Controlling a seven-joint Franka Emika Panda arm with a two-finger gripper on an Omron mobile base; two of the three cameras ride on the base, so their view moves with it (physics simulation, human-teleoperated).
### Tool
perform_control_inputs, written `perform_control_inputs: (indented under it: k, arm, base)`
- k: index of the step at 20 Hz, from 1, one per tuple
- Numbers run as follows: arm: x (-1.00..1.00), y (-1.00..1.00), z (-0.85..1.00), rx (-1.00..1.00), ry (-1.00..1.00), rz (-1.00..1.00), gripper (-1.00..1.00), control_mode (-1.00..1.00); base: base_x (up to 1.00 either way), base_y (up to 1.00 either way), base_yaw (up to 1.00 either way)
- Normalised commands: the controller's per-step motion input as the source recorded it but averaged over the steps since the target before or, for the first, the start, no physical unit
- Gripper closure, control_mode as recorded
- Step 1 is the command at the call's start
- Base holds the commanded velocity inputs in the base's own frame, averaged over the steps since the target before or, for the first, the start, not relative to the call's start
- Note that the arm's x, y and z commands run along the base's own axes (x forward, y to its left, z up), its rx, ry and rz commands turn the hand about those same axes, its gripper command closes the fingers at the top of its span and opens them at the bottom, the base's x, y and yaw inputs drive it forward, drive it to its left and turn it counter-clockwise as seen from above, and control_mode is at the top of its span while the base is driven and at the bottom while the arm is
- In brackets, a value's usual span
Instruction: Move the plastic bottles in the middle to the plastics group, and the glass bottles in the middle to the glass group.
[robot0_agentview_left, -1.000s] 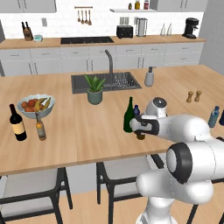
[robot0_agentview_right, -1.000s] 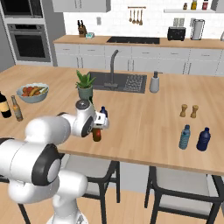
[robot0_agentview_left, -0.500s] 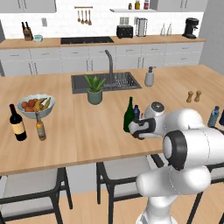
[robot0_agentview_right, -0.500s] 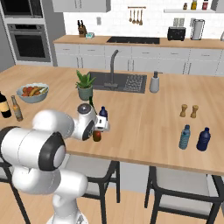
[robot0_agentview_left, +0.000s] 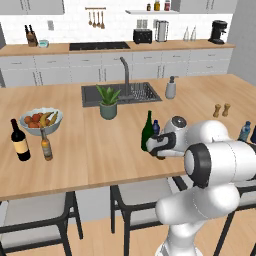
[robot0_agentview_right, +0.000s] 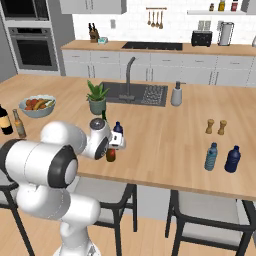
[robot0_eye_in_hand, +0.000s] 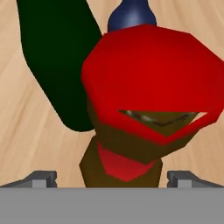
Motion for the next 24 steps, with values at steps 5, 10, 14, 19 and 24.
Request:
perform_control_inputs:
  k: [5, 10, 14, 19, 24]
  arm:
    - [0.02, 0.0, 0.0, 0.0, 0.0, 0.0, -1.0, -1.0]
    - [0.0, 0.0, 0.0, 0.0, 0.0, 0.0, 1.0, -1.0]
    - [-0.16, 0.0, 0.06, 0.01, 0.0, 0.0, 1.0, -1.0]
    - [-0.83, 0.0, 0.5, 0.04, -0.02, 0.0, 1.0, -1.0]
    - [-0.94, 0.14, 0.67, 0.01, 0.0, 0.0, 1.0, -1.0]
  base:
    - [0.0, 0.0, 0.0]
    - [0.0, 0.0, 0.0]
    - [0.0, 0.0, 0.0]
    - [0.0, 0.0, 0.0]
    - [0.0, 0.0, 0.0]
